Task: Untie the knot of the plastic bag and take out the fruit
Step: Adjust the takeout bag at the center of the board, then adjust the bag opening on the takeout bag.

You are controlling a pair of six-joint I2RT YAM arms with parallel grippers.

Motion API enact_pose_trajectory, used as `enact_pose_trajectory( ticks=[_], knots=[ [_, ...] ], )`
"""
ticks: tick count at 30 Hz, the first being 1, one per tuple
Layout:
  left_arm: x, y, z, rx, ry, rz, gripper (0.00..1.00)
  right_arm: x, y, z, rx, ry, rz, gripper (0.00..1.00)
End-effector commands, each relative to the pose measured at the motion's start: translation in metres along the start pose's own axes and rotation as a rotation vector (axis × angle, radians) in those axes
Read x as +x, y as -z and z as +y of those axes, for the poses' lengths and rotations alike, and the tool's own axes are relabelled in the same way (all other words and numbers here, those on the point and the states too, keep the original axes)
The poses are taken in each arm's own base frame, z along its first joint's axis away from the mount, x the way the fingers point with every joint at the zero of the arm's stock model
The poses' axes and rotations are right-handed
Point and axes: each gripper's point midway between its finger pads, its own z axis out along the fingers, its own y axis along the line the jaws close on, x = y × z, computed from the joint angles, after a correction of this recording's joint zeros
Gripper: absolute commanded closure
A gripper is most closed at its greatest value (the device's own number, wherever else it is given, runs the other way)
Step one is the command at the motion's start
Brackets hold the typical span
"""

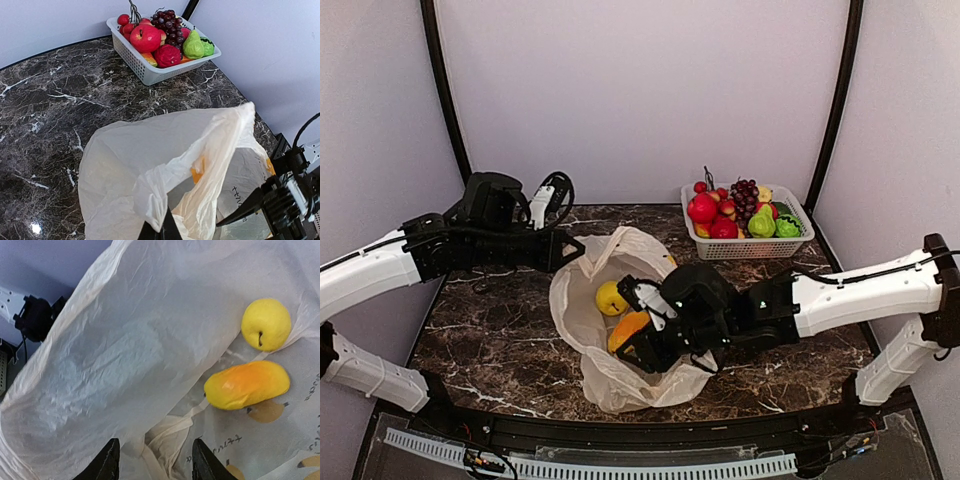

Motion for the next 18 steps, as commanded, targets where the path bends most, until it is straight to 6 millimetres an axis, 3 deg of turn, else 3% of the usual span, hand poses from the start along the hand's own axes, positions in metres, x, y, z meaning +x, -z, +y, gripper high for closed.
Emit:
enact_pose_trajectory(
  ticks=[1, 5, 8, 15, 18],
  knots=[
    [0.003, 0.008, 0.018, -0.057, 0.042, -0.071, 0.99, 0.064, -0.024, 0.016, -0.008, -0.046, 0.095, 0.52],
    [0.015, 0.009, 0.031, -0.097, 0.064, -0.073, 0.99, 0.123, -0.04, 0.02, 0.02, -0.032, 0.24, 0.53],
    [0.015, 0.014, 0.038, -0.119, 0.075, -0.096, 0.99, 0.141, -0.041, 0.021, 0.039, -0.015, 0.289, 0.53],
    [0.022, 0.024, 0.053, -0.133, 0.077, -0.128, 0.99, 0.135, -0.018, 0.011, 0.08, -0.005, 0.245, 0.51],
    [0.023, 0.026, 0.04, -0.048, 0.033, -0.136, 0.99, 0.116, -0.009, 0.0, 0.136, -0.014, 0.178, 0.48]
  ],
)
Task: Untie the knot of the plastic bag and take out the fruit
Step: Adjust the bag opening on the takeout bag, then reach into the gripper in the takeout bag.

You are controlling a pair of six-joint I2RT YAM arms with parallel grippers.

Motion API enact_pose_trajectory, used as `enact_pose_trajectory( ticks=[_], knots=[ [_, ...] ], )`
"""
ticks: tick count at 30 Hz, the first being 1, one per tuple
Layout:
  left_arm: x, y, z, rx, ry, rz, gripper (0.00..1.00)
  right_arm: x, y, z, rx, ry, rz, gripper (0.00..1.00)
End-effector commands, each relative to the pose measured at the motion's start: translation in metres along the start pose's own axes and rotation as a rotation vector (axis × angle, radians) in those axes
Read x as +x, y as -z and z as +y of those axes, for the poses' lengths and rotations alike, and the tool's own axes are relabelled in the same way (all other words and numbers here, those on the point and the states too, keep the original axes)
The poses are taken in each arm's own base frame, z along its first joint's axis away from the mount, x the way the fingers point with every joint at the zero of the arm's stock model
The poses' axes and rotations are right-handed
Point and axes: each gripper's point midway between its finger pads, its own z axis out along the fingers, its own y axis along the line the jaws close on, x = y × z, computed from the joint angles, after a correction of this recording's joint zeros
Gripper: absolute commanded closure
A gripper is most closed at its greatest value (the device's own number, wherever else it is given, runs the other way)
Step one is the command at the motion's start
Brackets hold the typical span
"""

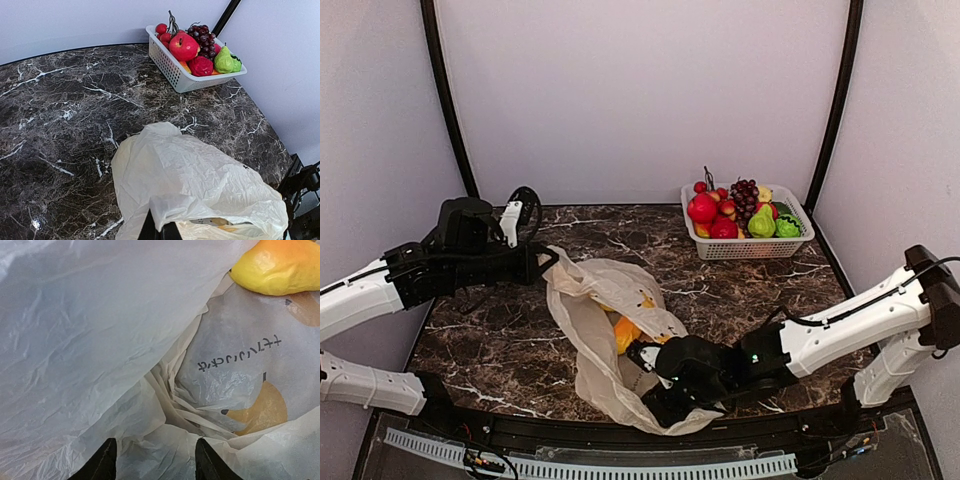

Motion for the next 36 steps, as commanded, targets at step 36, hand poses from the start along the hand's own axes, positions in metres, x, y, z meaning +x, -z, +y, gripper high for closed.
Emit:
enact_pose_trajectory(
  ticks=[36],
  knots=[
    [0.032, 0.014, -0.05, 0.375, -0.052, 0.045, 0.99, -0.148, -0.049, -0.148, 0.45, -0.401, -0.259, 0.11]
  ],
)
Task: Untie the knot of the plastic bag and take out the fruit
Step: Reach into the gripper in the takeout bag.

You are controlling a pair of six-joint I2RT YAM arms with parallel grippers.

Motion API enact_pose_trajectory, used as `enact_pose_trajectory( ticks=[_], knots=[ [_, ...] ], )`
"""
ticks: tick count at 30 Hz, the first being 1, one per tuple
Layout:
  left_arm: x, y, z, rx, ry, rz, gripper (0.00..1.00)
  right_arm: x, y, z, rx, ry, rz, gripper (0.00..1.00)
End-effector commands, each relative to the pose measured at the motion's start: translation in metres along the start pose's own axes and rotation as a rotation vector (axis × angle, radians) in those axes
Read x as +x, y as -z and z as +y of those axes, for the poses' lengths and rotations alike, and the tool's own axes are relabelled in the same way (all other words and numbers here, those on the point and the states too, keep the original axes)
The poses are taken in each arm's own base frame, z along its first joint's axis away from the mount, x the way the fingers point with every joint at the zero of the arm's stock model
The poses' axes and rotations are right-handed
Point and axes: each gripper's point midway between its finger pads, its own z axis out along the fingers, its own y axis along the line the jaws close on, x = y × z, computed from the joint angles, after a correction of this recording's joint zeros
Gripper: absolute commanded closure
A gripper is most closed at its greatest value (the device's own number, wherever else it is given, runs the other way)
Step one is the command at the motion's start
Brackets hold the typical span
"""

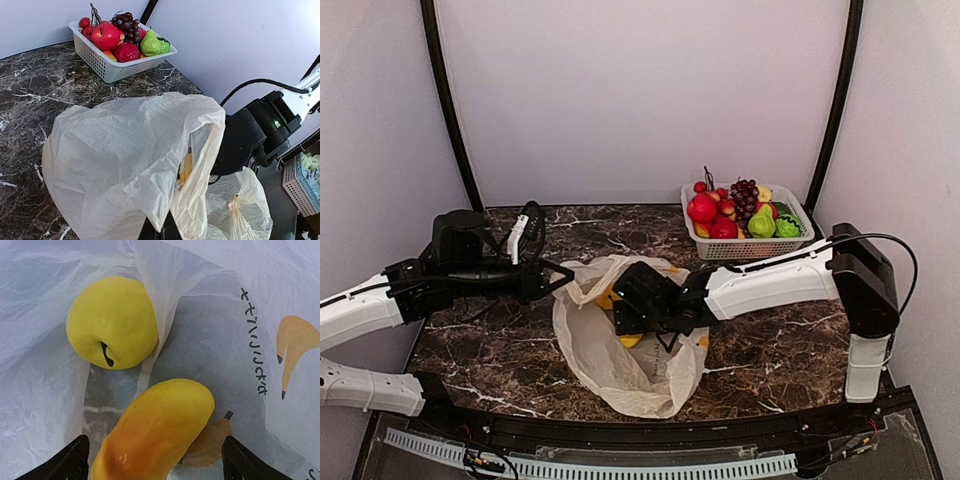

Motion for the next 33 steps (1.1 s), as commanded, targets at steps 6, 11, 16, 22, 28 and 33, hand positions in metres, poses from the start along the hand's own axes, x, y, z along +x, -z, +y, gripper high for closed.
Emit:
enact_pose_trajectory(
  ticks=[6, 11, 16, 22, 28, 33],
  knots=[
    [0.004, 0.003, 0.0, 0.007, 0.014, -0.002, 0.99, 0.005, -0.025, 0.005, -0.002, 0.017, 0.036, 0.1],
    [0.003, 0.003, 0.001, 0.0, 0.015, -0.005, 0.99, 0.009, -0.029, 0.003, -0.013, 0.019, 0.052, 0.22],
    [0.004, 0.003, 0.002, -0.004, 0.018, -0.004, 0.99, 0.01, -0.032, 0.007, -0.037, 0.035, 0.058, 0.31],
    [0.004, 0.004, 0.003, -0.01, 0.018, -0.006, 0.99, 0.011, -0.033, 0.009, -0.047, 0.04, 0.062, 0.41],
    [0.004, 0.004, 0.004, -0.016, 0.02, -0.004, 0.99, 0.007, -0.029, 0.009, -0.051, 0.046, 0.051, 0.5],
    [0.002, 0.005, 0.004, -0.019, 0.019, -0.009, 0.99, 0.0, -0.021, 0.014, -0.086, 0.061, 0.025, 0.54]
  ],
)
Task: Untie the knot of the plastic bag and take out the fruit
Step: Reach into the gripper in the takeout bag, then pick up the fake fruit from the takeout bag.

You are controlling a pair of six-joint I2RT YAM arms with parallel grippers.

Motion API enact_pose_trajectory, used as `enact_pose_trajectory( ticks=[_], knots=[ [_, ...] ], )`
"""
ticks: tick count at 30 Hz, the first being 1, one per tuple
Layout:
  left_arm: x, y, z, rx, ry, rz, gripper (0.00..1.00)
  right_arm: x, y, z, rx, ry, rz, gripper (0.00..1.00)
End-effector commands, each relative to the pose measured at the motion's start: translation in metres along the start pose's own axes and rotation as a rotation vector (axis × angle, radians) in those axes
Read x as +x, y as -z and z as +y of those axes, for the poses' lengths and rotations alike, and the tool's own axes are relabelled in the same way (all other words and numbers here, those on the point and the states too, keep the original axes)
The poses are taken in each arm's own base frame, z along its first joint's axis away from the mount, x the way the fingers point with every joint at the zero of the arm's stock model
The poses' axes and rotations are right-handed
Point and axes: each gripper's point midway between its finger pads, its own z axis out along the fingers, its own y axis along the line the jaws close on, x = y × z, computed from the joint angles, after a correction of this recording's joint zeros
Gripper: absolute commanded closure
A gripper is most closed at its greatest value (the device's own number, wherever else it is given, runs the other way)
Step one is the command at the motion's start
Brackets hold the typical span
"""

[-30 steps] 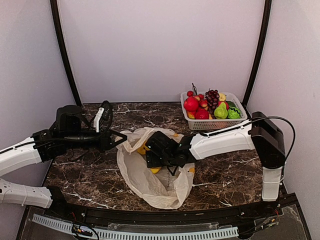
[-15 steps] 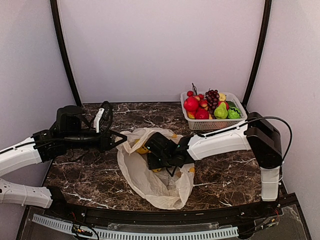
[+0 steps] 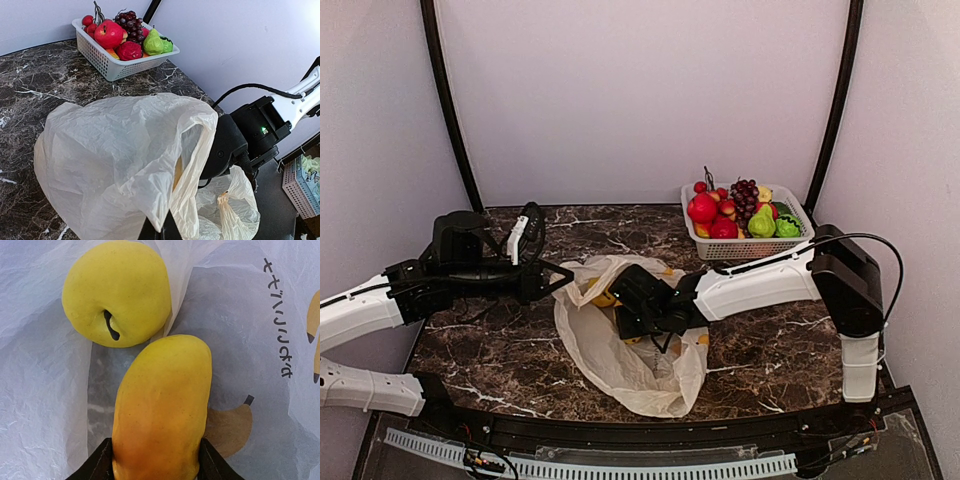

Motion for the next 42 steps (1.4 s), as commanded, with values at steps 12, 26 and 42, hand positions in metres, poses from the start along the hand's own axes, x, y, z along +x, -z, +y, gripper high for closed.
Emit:
enact_pose_trajectory(
  ticks=[12, 26, 42],
  knots=[
    [-0.029, 0.004, 0.012, -0.113, 0.036, -0.066, 0.99, -0.017, 0.075, 0.045, -0.305, 0.26, -0.148, 0.59],
    [-0.049, -0.005, 0.037, -0.258, 0.099, -0.123, 0.99, 0.016, 0.132, 0.086, -0.463, 0.355, -0.152, 0.63],
    [-0.03, 0.006, 0.07, -0.444, 0.094, -0.058, 0.99, -0.052, 0.251, 0.043, -0.454, 0.239, -0.408, 0.62]
  ],
)
